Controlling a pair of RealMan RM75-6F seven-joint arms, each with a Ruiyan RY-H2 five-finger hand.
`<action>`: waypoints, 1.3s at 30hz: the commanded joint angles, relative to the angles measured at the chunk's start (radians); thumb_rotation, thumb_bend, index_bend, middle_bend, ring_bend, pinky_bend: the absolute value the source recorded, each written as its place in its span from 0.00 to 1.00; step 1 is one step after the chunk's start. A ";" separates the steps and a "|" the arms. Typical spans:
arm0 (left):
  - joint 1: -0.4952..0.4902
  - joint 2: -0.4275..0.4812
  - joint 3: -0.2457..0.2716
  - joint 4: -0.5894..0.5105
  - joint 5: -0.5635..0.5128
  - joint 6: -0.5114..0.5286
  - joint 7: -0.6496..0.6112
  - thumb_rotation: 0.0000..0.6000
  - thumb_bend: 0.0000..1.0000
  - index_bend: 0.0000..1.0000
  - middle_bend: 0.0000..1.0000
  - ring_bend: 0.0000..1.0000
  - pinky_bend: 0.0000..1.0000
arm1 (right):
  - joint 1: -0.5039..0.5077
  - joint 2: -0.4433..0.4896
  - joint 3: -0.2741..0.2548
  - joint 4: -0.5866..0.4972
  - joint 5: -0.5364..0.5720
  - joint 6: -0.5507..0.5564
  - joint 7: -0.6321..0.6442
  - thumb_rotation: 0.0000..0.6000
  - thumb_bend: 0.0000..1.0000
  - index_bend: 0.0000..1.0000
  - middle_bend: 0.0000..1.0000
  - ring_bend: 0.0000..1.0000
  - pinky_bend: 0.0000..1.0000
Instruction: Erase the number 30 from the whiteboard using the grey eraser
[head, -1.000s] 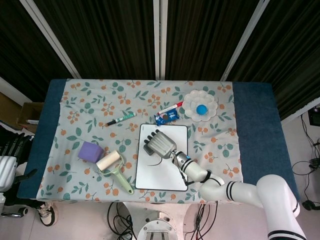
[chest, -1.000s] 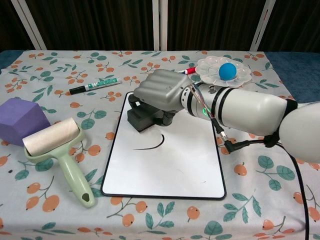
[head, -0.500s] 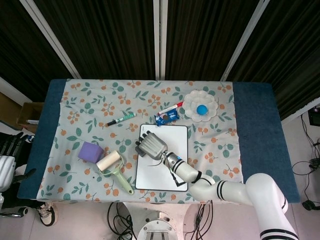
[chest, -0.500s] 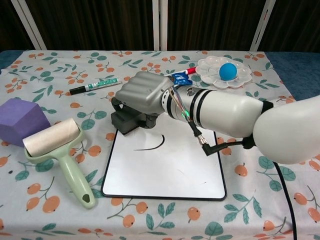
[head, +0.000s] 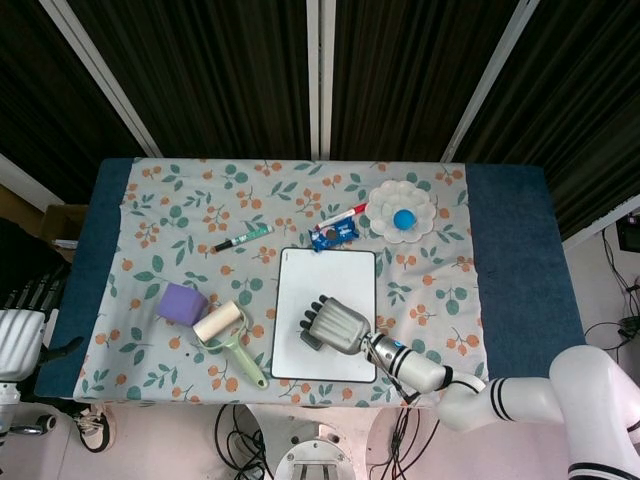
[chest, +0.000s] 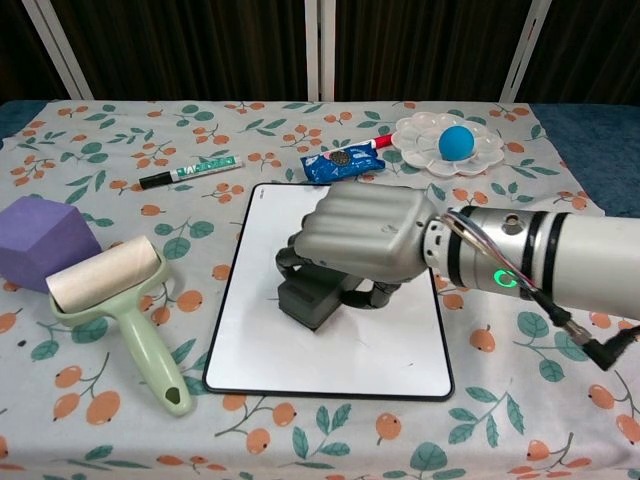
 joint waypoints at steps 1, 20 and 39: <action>-0.005 0.001 0.000 -0.009 0.004 -0.003 0.008 1.00 0.00 0.07 0.06 0.07 0.16 | -0.032 0.042 -0.035 -0.039 -0.032 0.026 0.028 1.00 0.32 0.54 0.54 0.43 0.47; -0.008 0.011 -0.001 -0.025 -0.001 -0.004 0.025 1.00 0.00 0.07 0.06 0.07 0.16 | -0.090 0.066 -0.023 0.082 -0.062 0.045 0.092 1.00 0.32 0.56 0.55 0.44 0.48; 0.007 0.020 -0.002 0.000 -0.018 0.006 -0.009 1.00 0.00 0.07 0.06 0.07 0.16 | -0.047 -0.160 0.068 0.266 0.004 0.004 0.071 1.00 0.32 0.56 0.55 0.44 0.48</action>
